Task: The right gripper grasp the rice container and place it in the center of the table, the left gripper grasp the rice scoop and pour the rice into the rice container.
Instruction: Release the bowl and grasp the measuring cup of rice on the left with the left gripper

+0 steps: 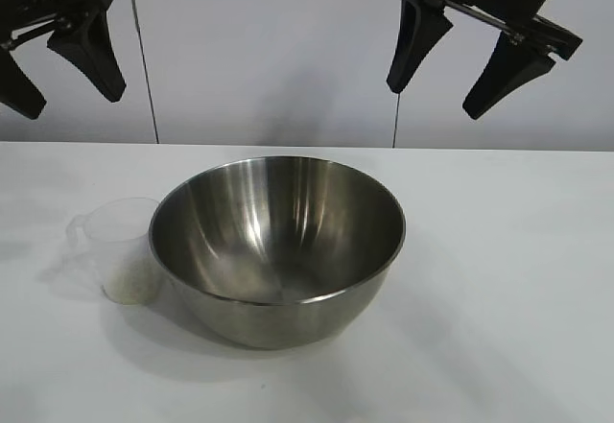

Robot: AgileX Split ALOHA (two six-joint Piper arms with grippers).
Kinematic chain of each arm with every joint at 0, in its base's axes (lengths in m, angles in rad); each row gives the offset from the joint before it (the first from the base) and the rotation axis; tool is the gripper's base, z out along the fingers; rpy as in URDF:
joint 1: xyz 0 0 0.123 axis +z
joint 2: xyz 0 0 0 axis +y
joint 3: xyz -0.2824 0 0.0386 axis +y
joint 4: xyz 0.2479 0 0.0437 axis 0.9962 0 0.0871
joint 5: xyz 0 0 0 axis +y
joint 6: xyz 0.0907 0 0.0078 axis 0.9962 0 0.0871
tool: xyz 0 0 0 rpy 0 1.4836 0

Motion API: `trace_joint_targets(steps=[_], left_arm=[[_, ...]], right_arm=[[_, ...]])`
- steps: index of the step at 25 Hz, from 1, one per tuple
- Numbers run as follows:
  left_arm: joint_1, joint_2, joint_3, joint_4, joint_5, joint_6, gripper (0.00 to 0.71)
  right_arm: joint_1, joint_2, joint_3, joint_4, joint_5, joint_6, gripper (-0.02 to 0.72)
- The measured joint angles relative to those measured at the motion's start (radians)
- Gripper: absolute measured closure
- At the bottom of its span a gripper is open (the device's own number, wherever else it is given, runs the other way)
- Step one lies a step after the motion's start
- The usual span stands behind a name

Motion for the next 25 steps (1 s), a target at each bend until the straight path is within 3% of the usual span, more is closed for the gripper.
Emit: trace_joint_targets(steps=[25], left_arm=[[0.000, 0.000, 0.000, -0.031, -0.114, 0.008, 0.140]], right_arm=[[0.000, 0.000, 0.000, 0.004, -0.004, 0.000, 0.146]])
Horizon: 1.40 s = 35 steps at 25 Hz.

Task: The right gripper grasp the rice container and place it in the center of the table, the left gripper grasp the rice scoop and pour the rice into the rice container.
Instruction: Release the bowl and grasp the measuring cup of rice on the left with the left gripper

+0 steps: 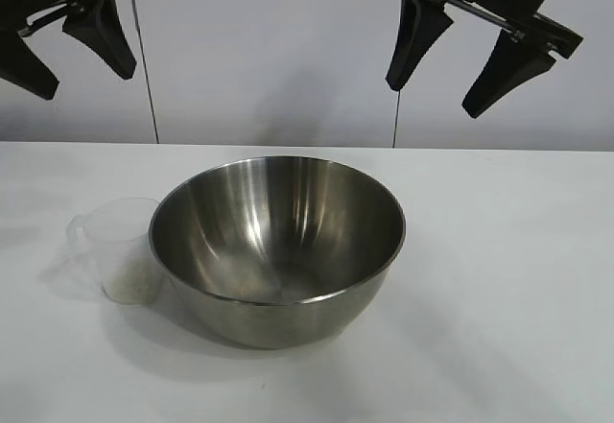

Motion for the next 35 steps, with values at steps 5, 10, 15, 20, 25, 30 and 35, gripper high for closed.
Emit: trace_joint_targets(steps=[5, 10, 15, 20, 25, 30, 35], left_arm=[[0.000, -0.015, 0.061, 0.033, -0.105, 0.071, 0.140], [0.000, -0.148, 0.393, -0.042, -0.433, 0.254, 0.140], [0.000, -0.300, 0.696, -0.136, -0.706, 0.334, 0.140], [0.000, -0.353, 0.755, -0.142, -0.716, 0.334, 0.140], [0.000, -0.354, 0.756, -0.132, -0.711, 0.338, 0.142], [0.000, -0.354, 0.756, -0.141, -0.719, 0.268, 0.165], [0.000, -0.354, 0.772, -0.161, -0.853, 0.131, 0.170]], right_arm=[[0.000, 0.000, 0.000, 0.000, -0.005, 0.000, 0.146], [0.000, 0.000, 0.000, 0.000, -0.007, 0.000, 0.146], [0.000, 0.000, 0.000, 0.000, -0.014, 0.000, 0.146], [0.000, 0.000, 0.000, 0.000, -0.014, -0.004, 0.146], [0.000, 0.000, 0.000, 0.000, -0.014, -0.013, 0.146], [0.000, 0.000, 0.000, 0.000, -0.014, -0.015, 0.146], [0.000, 0.000, 0.000, 0.000, -0.014, -0.016, 0.146]])
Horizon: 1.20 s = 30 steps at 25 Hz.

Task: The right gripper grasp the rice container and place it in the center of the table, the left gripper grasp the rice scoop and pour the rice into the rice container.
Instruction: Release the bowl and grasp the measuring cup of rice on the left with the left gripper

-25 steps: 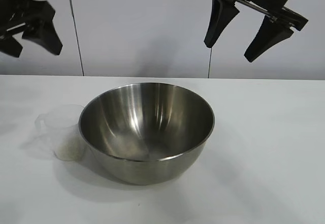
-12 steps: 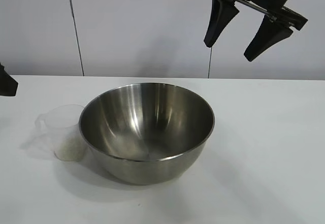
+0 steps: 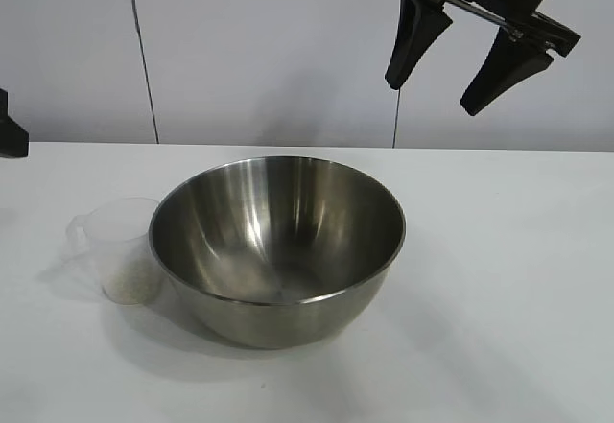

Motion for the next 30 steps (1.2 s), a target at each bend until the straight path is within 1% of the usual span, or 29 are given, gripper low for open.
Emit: trace_joint_targets(steps=[3, 5, 8, 10, 11, 14, 16, 19, 20, 22, 24, 27, 30], left_arm=[[-0.014, 0.000, 0.082, 0.000, -0.191, -0.033, 0.170], [-0.030, 0.000, 0.159, 0.036, -0.318, -0.064, 0.170], [-0.037, 0.000, 0.264, 0.212, -0.464, -0.173, 0.170], [-0.037, 0.013, 0.308, 0.377, -0.524, -0.257, 0.170], [-0.037, 0.033, 0.316, 0.450, -0.543, -0.285, 0.170], [-0.037, 0.135, 0.318, 0.590, -0.574, -0.302, 0.170], [-0.037, 0.221, 0.318, 0.617, -0.611, -0.302, 0.170], [-0.037, 0.352, 0.318, 0.626, -0.706, -0.313, 0.170], [-0.037, 0.392, 0.318, 0.626, -0.748, -0.318, 0.170], [-0.037, 0.466, 0.321, 0.605, -0.895, -0.318, 0.170], [-0.037, 0.532, 0.323, 0.559, -0.988, -0.308, 0.172], [-0.037, 0.637, 0.328, 0.510, -1.014, -0.291, 0.188], [-0.037, 0.704, 0.331, 0.519, -1.014, -0.264, 0.200]], right_arm=[[0.000, 0.000, 0.000, 0.000, -0.001, 0.000, 0.146], [0.000, 0.000, 0.000, 0.000, -0.003, 0.000, 0.146], [0.000, 0.000, 0.000, 0.000, -0.003, 0.000, 0.146], [0.000, 0.000, 0.000, 0.000, -0.003, 0.000, 0.146], [0.000, 0.000, 0.000, 0.000, -0.005, 0.000, 0.146], [0.000, 0.000, 0.000, 0.000, -0.008, 0.000, 0.146], [0.000, 0.000, 0.000, 0.000, -0.008, 0.000, 0.146], [0.000, 0.000, 0.000, 0.000, -0.010, 0.000, 0.146], [0.000, 0.000, 0.000, 0.000, -0.010, 0.000, 0.146], [0.000, 0.000, 0.000, 0.001, -0.010, 0.000, 0.146], [0.000, 0.000, 0.000, 0.001, -0.010, 0.000, 0.146], [0.000, 0.000, 0.000, 0.001, -0.010, 0.000, 0.146], [0.000, 0.000, 0.000, 0.001, -0.010, -0.001, 0.146]])
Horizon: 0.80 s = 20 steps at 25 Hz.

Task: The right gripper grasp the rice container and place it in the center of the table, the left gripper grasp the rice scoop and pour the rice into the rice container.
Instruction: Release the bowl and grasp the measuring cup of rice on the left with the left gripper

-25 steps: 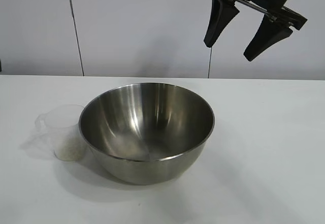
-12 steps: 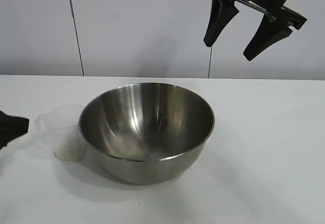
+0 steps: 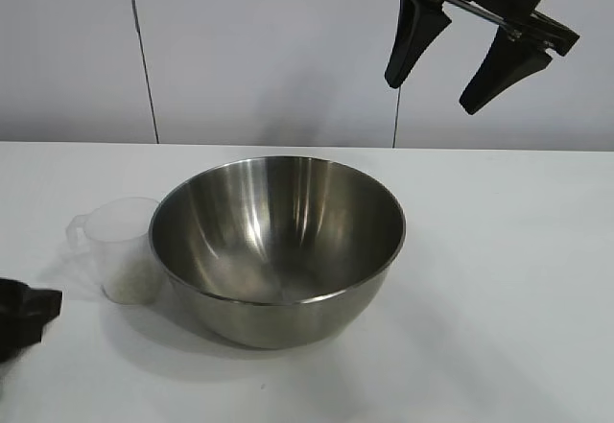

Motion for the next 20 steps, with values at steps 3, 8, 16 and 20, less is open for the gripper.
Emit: trace_joint_targets(steps=[3, 8, 16, 20], left_arm=[[0.000, 0.011, -0.015, 0.004, -0.005, 0.073, 0.203], [0.000, 0.016, -0.063, 0.004, -0.011, 0.171, 0.206], [0.018, 0.114, -0.153, 0.016, -0.027, 0.180, 0.207], [0.018, 0.134, -0.196, 0.018, -0.032, 0.180, 0.207]], right_arm=[[0.000, 0.000, 0.000, 0.000, -0.001, 0.000, 0.146], [0.000, 0.000, 0.000, 0.000, -0.008, -0.002, 0.146], [0.000, 0.000, 0.000, 0.000, -0.008, -0.002, 0.146], [0.000, 0.000, 0.000, 0.000, -0.009, -0.002, 0.146]])
